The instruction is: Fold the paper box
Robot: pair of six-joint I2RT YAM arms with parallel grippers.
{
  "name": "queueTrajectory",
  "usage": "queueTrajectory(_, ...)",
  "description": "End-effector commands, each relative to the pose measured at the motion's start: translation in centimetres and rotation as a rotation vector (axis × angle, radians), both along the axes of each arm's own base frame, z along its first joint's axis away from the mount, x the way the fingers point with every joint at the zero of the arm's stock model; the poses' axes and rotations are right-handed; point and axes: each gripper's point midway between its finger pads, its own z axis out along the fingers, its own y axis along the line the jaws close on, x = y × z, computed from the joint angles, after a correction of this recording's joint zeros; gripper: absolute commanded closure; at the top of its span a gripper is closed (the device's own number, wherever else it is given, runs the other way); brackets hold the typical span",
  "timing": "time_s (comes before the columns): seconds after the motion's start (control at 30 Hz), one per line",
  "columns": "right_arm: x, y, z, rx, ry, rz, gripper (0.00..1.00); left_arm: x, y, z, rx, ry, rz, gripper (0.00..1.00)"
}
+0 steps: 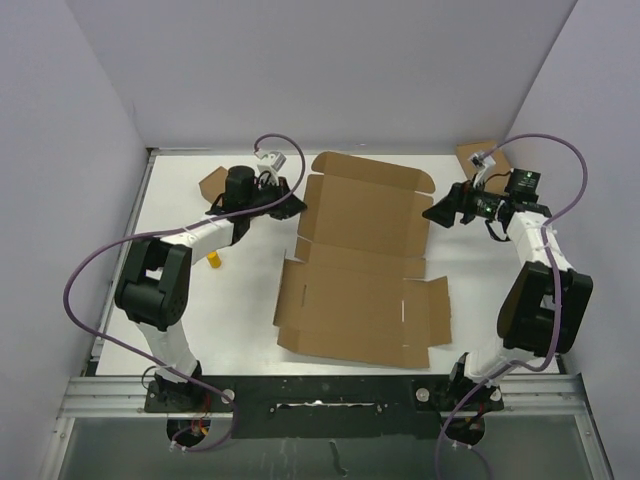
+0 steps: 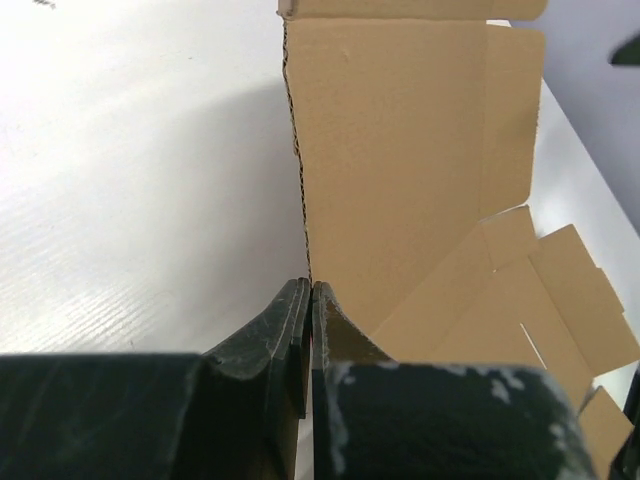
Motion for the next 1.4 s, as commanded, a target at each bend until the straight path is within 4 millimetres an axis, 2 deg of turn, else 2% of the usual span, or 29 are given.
queueTrajectory(0.0,2.5,-0.9,-1.7,-0.093,-0.007,0.006,0.00,-1.2,-0.7,5.9,-0.002,-0.262,-0.166,1.00)
queueTrajectory(0.17,4.2,-1.5,-4.0,-0.128,0.081,-0.025,0.07,-0.9,-0.4,6.2,0.000,-0.297,-0.171,1.00)
queueTrajectory(0.27,3.6,-1.1,-5.2,-0.110,0.122,-0.032,0.11,-0.8,-0.4,6.2,-0.004,-0.309,-0.173,1.00)
queueTrajectory(0.37,2.5,0.3,-6.6,-0.089,0.152,-0.008,0.14,-0.6,-0.5,6.2,-0.009,-0.315,-0.167,1.00)
queueTrajectory(0.47,1.5,1.8,-7.1,-0.046,0.177,0.021,0.20,-0.4,-0.6,6.4,-0.023,-0.316,-0.166,1.00)
queueTrajectory(0.53,1.4,2.0,-7.2,-0.036,0.181,0.014,0.25,-0.3,-0.6,6.6,-0.028,-0.319,-0.164,1.00)
queueTrajectory(0.67,1.6,1.9,-7.6,-0.026,0.198,-0.012,0.47,-0.2,-0.6,6.8,-0.037,-0.320,-0.163,1.00)
queueTrajectory(0.83,1.8,1.8,-6.9,-0.012,0.189,-0.038,0.88,0.0,-0.6,6.9,-0.042,-0.304,-0.155,1.00)
queueTrajectory(0.9,1.8,1.8,-6.0,0.011,0.170,-0.044,0.98,0.2,-0.5,7.2,-0.041,-0.293,-0.139,1.00)
queueTrajectory(0.97,1.7,1.6,-4.9,0.041,0.146,-0.057,1.00,0.4,-0.3,7.5,-0.045,-0.279,-0.118,1.00)
queueTrajectory(1.0,1.7,1.5,-4.3,0.056,0.135,-0.061,1.00,0.5,-0.1,7.8,-0.051,-0.268,-0.107,0.97)
queueTrajectory(1.17,1.3,0.5,-1.6,0.097,0.053,-0.091,1.00,0.3,1.6,9.0,-0.061,-0.173,0.015,0.61)
queueTrajectory(1.23,1.2,0.1,-0.7,0.103,0.021,-0.095,1.00,-0.5,2.6,9.4,-0.065,-0.141,0.058,0.53)
queueTrajectory(1.37,0.8,-0.2,0.7,0.105,-0.037,-0.086,1.00,-3.0,4.6,9.1,-0.104,-0.096,0.130,0.48)
